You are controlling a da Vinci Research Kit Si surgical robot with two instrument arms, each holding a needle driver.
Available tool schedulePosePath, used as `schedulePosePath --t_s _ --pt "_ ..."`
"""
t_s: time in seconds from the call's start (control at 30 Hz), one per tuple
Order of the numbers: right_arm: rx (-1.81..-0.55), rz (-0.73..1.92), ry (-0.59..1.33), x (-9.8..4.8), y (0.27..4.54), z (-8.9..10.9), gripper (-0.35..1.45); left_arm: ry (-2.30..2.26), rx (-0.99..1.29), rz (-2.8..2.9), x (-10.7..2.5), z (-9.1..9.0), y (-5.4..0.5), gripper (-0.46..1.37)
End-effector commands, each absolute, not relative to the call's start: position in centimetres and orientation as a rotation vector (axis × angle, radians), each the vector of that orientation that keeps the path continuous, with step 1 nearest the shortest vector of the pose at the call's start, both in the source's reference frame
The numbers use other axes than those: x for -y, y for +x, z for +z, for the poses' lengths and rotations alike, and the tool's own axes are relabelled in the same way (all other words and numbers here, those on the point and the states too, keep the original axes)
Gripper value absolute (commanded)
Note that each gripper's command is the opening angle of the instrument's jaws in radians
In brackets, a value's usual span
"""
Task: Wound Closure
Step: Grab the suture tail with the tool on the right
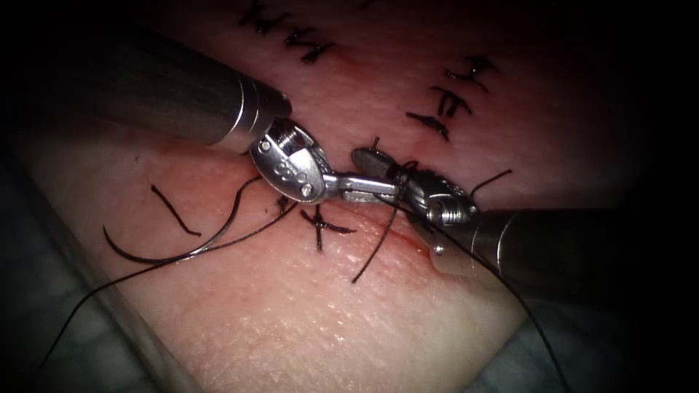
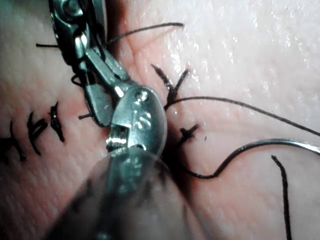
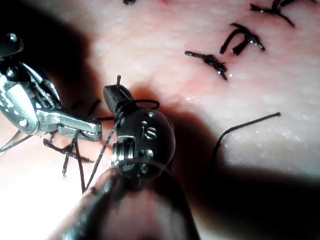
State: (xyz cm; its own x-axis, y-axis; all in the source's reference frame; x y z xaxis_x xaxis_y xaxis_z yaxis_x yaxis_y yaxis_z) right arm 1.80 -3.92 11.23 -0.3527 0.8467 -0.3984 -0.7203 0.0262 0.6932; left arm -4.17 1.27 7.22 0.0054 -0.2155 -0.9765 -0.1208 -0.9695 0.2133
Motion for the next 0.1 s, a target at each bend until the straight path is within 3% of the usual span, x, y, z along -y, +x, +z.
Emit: schedulePosePath --t_s 0.03,0.1 --pt "-1.032 1.637 0.165 3.92 1.80 11.22 -0.35 2.174 0.360 -2.137 -1.27 7.22 -4.16 -0.35" --pt "-1.031 1.638 0.166 3.91 1.80 11.21 -0.35 2.174 0.360 -2.137 -1.27 7.21 -4.16 -0.35"
